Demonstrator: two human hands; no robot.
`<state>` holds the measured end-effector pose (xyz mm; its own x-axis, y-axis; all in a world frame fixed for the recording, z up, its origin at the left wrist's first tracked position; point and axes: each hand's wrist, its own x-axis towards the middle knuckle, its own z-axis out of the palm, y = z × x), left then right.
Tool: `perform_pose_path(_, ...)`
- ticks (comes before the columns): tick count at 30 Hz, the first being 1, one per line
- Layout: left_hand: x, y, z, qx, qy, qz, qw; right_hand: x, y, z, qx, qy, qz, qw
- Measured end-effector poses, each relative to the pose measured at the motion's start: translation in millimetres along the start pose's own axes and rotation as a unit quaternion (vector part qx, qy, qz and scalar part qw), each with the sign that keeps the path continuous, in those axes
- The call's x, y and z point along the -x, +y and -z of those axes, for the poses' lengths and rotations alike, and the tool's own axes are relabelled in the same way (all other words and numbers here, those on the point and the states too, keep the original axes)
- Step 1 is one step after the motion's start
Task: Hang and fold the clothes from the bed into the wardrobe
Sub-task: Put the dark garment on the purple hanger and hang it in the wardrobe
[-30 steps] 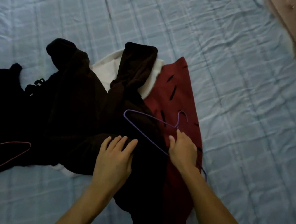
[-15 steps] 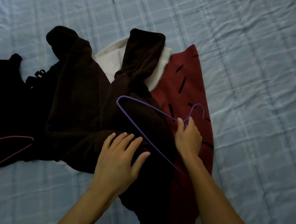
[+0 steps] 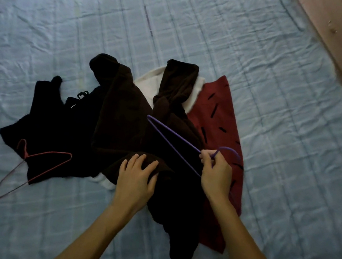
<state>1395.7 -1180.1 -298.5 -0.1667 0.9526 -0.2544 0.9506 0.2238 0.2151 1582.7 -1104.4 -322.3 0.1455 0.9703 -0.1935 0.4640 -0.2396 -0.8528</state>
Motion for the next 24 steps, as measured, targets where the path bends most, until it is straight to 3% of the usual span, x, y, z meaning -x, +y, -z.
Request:
perform_pose_path(4, 25.2, -15.8, 19.2, 0.055, -0.021, 0.016, 0.998, 43.0, -34.7, 19.3, -0.056, 0.035, 0.011, 0.998)
perform_pose_path(9, 68.0, -29.3, 52.3, 0.08, 0.017, -0.015, 0.997, 110.7, -94.7, 31.3, -0.153, 0.063, 0.039, 0.985)
perform_pose_path(15, 101.7, -36.6, 83.9, 0.071, 0.068, -0.029, 0.995, 184.8, -156.6, 39.6, -0.342, 0.099, 0.043, 0.934)
perform_pose_path(24, 145.7, -40.4, 112.5, 0.1, 0.099, -0.012, 0.99, 266.2, -190.6, 68.9, -0.445, 0.144, 0.06, 0.882)
